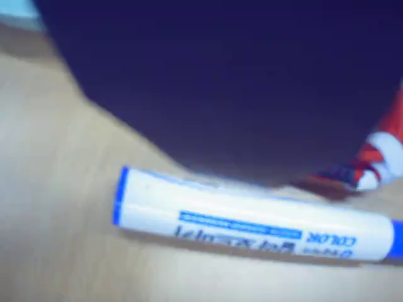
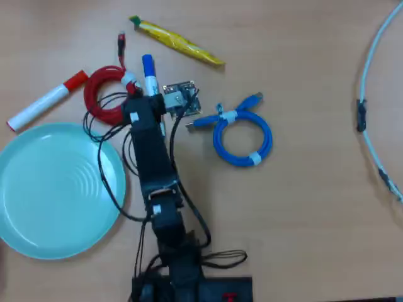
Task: Pick up the blue pen and put it in the green bowl
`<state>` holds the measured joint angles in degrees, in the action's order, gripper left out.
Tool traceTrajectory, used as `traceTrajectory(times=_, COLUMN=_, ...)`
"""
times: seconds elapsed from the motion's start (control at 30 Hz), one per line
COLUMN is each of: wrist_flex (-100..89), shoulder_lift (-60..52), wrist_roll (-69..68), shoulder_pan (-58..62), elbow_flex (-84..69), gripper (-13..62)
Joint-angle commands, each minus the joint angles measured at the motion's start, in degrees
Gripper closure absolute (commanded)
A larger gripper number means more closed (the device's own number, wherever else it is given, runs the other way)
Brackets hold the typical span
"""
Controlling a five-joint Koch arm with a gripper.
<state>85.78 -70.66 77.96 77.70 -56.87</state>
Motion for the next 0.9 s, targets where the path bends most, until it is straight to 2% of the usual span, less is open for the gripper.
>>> traceTrajectory(times=0.0, wrist_flex=0.79, shoulder_lift=1.23, wrist_roll=1.58, shoulder_pan=0.00, elbow_flex=6.50, gripper=54.6)
traceTrajectory(times=0.13, wrist_flex=0.79, shoulder_lift=3.69, wrist_roll=1.58, shoulder_pan=-0.26, elbow_flex=6.86, gripper=54.0)
traceTrajectory(times=0.23, wrist_flex=0.88, shoulder_lift=5.27, wrist_roll=1.49, shoulder_pan=-0.53, elbow_flex=6.42, gripper=50.2)
traceTrajectory(times=0.53, wrist_flex=1.32, shoulder_lift=7.38, wrist_roll=1.58, shoulder_pan=-0.97, elbow_flex=6.86, gripper=32.5)
traceTrajectory(times=0.77, wrist_flex=1.32, shoulder_lift=7.47, wrist_roll=1.49, shoulder_pan=-0.88, elbow_flex=6.77, gripper=13.0)
traceTrajectory(times=0.87, wrist_flex=1.41, shoulder_lift=8.44, wrist_roll=0.97, shoulder_pan=-0.79, elbow_flex=6.86, gripper=8.2)
